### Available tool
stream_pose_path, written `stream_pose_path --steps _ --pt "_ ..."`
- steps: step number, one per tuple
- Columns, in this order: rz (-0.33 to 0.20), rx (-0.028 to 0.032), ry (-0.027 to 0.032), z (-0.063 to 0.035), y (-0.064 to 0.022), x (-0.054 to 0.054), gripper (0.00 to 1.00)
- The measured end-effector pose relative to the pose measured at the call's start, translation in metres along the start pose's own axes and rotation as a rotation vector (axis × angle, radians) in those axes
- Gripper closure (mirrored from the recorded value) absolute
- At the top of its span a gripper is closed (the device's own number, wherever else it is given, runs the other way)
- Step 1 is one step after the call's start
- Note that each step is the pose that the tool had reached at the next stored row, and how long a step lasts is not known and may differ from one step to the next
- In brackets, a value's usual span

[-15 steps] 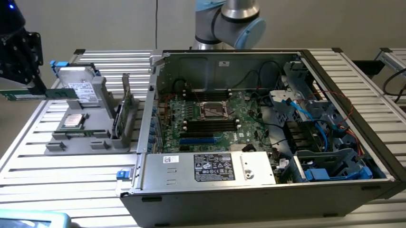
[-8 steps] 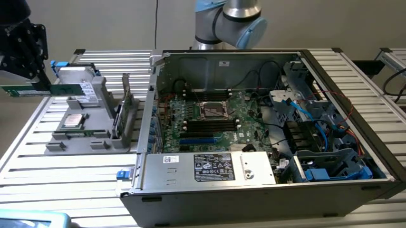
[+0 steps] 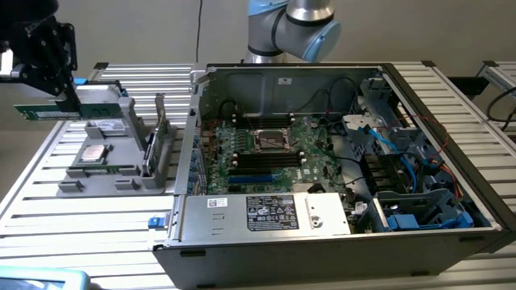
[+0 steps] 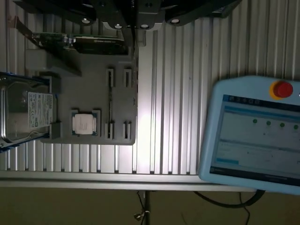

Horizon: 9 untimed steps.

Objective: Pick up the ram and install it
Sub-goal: 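Pick up the ram and move it above insertion slot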

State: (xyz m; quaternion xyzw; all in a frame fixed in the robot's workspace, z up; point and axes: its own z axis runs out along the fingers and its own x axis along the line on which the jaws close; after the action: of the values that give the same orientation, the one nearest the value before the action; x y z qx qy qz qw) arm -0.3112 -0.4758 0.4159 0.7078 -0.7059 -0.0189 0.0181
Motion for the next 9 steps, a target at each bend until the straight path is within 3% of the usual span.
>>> stream_pose_path --steps 9 --pt "0.0 0.0001 -0.0074 -0.0082 -0.0405 0.006 0.87"
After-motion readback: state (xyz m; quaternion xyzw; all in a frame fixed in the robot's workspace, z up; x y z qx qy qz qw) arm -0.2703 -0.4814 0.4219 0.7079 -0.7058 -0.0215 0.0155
